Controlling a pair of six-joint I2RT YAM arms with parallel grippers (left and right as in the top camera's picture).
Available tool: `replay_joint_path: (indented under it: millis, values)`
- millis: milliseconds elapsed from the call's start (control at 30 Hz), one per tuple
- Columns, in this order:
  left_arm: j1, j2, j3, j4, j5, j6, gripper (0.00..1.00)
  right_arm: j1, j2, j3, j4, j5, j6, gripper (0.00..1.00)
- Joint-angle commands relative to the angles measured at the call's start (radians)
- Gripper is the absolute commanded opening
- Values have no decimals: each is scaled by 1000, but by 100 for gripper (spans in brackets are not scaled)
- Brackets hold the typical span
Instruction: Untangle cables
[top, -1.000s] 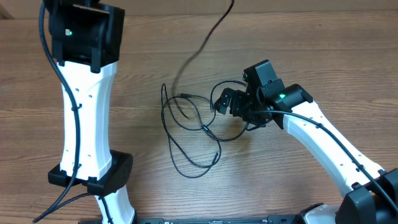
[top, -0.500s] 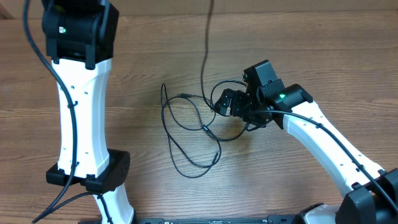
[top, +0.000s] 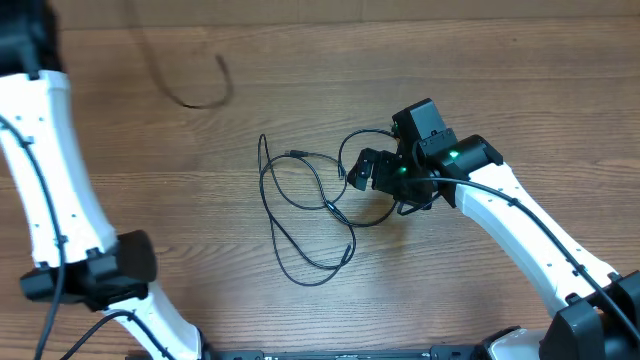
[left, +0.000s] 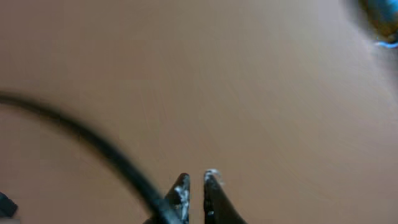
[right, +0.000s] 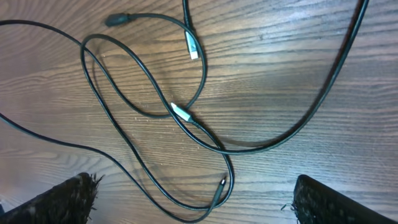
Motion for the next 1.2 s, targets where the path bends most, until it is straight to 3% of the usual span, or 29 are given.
replay_joint_path:
  millis: [0,33,100,167,333,533,667,733,833,867,1000,1167]
  values:
    - [114,16,-87,-23,-32,235,20,0,5,-5,-1,-5,-13,100]
    - [143,23,-115,-44,-33,278,28,0,5,-5,0,-5,-13,100]
    - [186,33,-155,-93,-32,353,63,0,5,-5,0,-5,-13,100]
    - [220,40,-188,-144,-33,418,92,0,5,-5,0,-5,-13,100]
    - [275,41,-223,-261,-50,468,100,0,5,-5,-4,-5,-13,100]
    - [268,51,-224,-421,-175,540,99,0,5,-5,-26,-5,-13,100]
    - [248,82,-224,-524,-181,562,92,0,5,-5,-39,-5,-14,100]
    - [235,103,-224,-571,-167,562,79,0,5,-5,-41,-5,-33,100]
    - [208,147,-224,-626,-152,562,68,0,5,-5,-43,-5,-39,100]
    - [198,167,-224,-638,-154,562,69,0,5,-5,-43,-5,-39,100]
    - [172,242,-224,-664,-220,562,91,0,5,-5,-52,-5,-39,100]
    - [189,347,-224,-662,-255,567,95,0,5,-5,-86,-5,-40,100]
